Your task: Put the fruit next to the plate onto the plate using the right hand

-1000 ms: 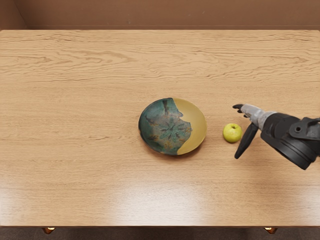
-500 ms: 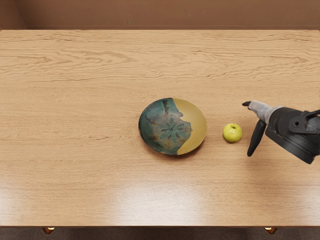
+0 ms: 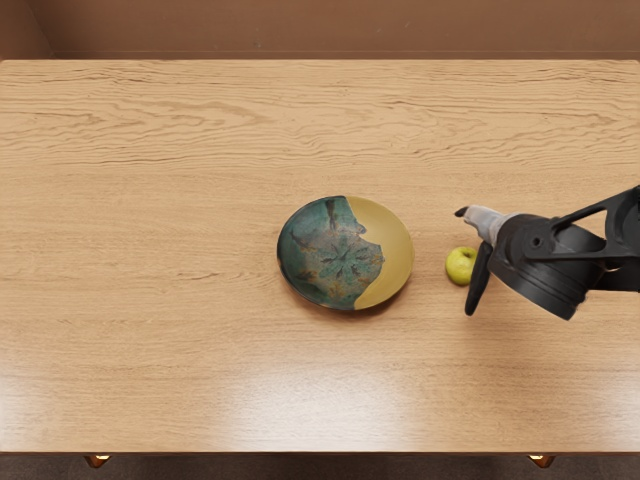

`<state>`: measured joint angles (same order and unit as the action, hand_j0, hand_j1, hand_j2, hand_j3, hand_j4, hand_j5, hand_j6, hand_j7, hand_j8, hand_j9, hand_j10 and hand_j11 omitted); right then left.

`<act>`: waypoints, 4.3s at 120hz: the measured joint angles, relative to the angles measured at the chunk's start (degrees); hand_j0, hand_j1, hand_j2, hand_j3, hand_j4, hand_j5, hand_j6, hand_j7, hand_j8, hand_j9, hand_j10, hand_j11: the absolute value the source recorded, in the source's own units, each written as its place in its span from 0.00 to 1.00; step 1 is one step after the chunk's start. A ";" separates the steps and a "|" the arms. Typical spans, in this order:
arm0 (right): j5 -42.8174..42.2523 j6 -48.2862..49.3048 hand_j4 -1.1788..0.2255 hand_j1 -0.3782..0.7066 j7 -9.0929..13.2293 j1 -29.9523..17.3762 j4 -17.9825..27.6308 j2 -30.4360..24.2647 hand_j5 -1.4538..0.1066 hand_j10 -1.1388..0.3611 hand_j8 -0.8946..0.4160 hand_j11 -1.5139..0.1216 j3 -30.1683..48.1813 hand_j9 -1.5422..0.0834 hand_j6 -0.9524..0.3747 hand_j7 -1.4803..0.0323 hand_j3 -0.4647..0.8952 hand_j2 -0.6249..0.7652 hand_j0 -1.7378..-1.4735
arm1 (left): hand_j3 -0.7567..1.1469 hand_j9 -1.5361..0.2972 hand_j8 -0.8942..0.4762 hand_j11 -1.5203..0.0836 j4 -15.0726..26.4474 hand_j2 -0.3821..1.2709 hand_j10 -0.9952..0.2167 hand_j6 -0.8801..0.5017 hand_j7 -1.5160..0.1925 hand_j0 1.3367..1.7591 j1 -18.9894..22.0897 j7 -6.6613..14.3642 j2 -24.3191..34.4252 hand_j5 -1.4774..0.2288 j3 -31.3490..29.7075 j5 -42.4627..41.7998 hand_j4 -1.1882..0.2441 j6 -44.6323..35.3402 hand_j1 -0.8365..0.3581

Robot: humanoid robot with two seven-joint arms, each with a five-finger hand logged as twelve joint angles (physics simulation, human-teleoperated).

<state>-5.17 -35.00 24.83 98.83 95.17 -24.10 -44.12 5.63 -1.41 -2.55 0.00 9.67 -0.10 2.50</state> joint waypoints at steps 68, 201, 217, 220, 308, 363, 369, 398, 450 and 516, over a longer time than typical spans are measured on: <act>0.53 -0.03 0.71 0.22 -1.17 -4.47 -5.51 0.98 0.79 0.66 0.57 0.81 0.12 0.87 0.61 0.85 0.34 0.43 0.30 | 0.40 0.66 0.47 0.75 0.00 0.26 0.62 0.46 0.70 0.76 0.00 0.00 0.00 0.68 0.00 0.00 0.66 -0.01 0.74; 0.02 0.00 0.50 0.54 -1.01 -4.01 -3.39 0.27 0.54 0.44 0.35 0.55 1.90 0.57 0.36 0.57 0.34 0.39 0.30 | 0.40 0.66 0.47 0.75 0.00 0.26 0.62 0.46 0.70 0.76 0.00 0.00 0.00 0.68 0.00 0.00 0.66 -0.02 0.74; -0.06 0.03 0.46 0.57 -0.93 -4.20 -3.38 0.28 0.47 0.40 0.40 0.49 2.11 0.51 0.40 0.51 0.34 0.41 0.32 | 0.40 0.66 0.47 0.75 0.00 0.26 0.62 0.46 0.70 0.76 0.00 0.00 0.00 0.68 0.00 -0.01 0.66 -0.02 0.74; -0.13 0.06 0.45 0.57 -0.91 -4.29 -3.41 0.27 0.46 0.39 0.41 0.48 2.14 0.50 0.40 0.50 0.34 0.40 0.32 | 0.40 0.66 0.47 0.75 0.00 0.26 0.62 0.46 0.70 0.76 0.00 0.00 0.00 0.68 0.00 0.00 0.66 -0.02 0.74; -0.82 0.01 0.35 0.55 -0.94 -3.62 -2.58 -11.09 0.36 0.31 0.35 0.37 10.03 0.39 0.36 0.39 0.34 0.55 0.32 | 0.40 0.66 0.47 0.75 0.00 0.26 0.62 0.46 0.70 0.76 0.00 0.00 0.00 0.68 0.00 0.00 0.66 -0.01 0.74; -0.27 0.00 0.35 0.56 -0.75 -6.89 0.05 -13.50 0.36 0.31 0.36 0.37 27.15 0.39 0.37 0.39 0.34 0.56 0.31 | 0.40 0.66 0.47 0.75 0.00 0.26 0.62 0.46 0.70 0.76 0.00 0.00 0.00 0.68 0.00 -0.01 0.66 -0.02 0.74; -0.31 0.00 0.35 0.56 -0.90 -7.65 0.08 -12.09 0.36 0.31 0.36 0.37 27.61 0.39 0.37 0.39 0.34 0.57 0.31 | 0.40 0.66 0.47 0.75 0.00 0.26 0.62 0.46 0.70 0.76 0.00 0.00 0.00 0.68 0.00 -0.02 0.66 -0.02 0.74; -0.63 0.02 0.36 0.57 -1.69 -10.62 -0.14 -5.77 0.35 0.32 0.37 0.37 29.05 0.39 0.37 0.39 0.34 0.58 0.31 | 0.40 0.66 0.47 0.75 0.00 0.26 0.62 0.46 0.70 0.76 0.00 0.00 0.00 0.68 0.00 0.00 0.66 0.00 0.74; -3.01 -0.02 0.36 0.55 -2.70 -14.52 -2.30 -1.14 0.37 0.31 0.35 0.38 29.72 0.40 0.37 0.40 0.34 0.54 0.32 | 0.40 0.66 0.47 0.75 0.00 0.26 0.62 0.46 0.70 0.76 0.00 0.00 0.00 0.68 0.00 -0.01 0.66 -0.01 0.74; -2.85 2.40 0.69 0.24 -3.22 -17.25 -1.18 -6.44 0.76 0.62 0.54 0.76 39.34 0.78 0.57 0.80 0.34 0.44 0.30 | 0.40 0.66 0.47 0.75 0.00 0.26 0.62 0.46 0.70 0.76 0.00 0.00 0.00 0.68 0.00 -0.02 0.66 0.01 0.74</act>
<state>-8.02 -32.60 21.62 81.58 93.99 -30.54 -4.79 5.63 -1.41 -2.55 0.00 9.67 -0.12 2.51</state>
